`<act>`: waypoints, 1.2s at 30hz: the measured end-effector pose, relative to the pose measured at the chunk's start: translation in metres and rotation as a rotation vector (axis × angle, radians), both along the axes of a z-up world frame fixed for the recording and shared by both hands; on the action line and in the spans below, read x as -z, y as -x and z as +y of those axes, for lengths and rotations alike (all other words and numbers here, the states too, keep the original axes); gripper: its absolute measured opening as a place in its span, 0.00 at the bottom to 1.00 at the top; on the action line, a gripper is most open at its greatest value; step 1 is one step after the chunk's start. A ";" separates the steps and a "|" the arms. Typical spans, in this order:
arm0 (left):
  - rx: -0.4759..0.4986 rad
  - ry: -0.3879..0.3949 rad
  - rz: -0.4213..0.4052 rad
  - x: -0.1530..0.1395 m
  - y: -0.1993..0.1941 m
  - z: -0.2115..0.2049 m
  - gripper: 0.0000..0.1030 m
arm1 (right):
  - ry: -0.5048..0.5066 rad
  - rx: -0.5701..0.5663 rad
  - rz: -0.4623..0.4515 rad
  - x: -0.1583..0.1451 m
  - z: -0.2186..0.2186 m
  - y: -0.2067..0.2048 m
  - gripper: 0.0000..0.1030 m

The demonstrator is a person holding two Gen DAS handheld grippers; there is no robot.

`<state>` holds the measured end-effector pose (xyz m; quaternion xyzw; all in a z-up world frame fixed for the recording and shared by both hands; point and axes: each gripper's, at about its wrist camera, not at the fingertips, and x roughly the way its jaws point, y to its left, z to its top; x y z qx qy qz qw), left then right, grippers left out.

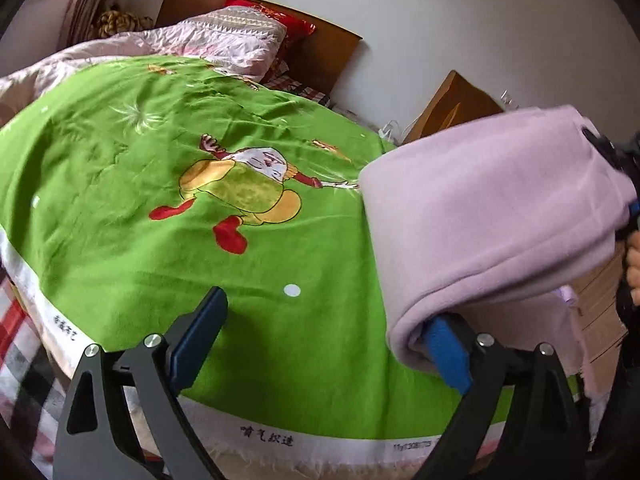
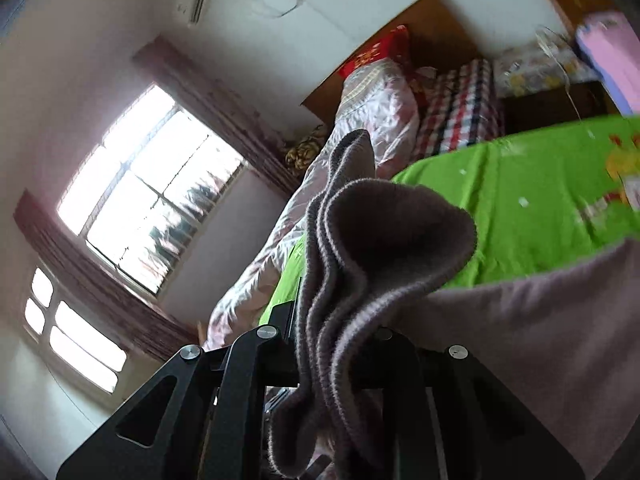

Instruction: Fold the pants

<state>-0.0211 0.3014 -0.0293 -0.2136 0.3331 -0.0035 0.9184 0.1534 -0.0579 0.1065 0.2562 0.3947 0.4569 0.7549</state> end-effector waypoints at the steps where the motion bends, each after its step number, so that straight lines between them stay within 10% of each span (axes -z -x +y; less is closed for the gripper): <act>1: -0.003 -0.031 0.009 -0.001 -0.003 0.000 0.92 | -0.011 0.013 0.015 0.009 -0.010 0.004 0.16; 11: -0.038 -0.312 0.095 0.008 -0.011 -0.029 0.99 | 0.242 0.167 0.157 0.158 -0.067 0.022 0.17; 19: -0.066 -0.326 0.117 0.006 -0.009 -0.031 0.99 | 0.171 0.171 0.075 0.128 -0.078 0.028 0.16; 28: -0.054 -0.528 0.109 -0.004 -0.008 -0.062 0.99 | 0.249 0.236 0.136 0.163 -0.093 0.022 0.15; 36: -0.040 -0.632 0.096 -0.015 -0.006 -0.083 0.99 | 0.250 0.270 0.005 0.118 -0.102 0.041 0.14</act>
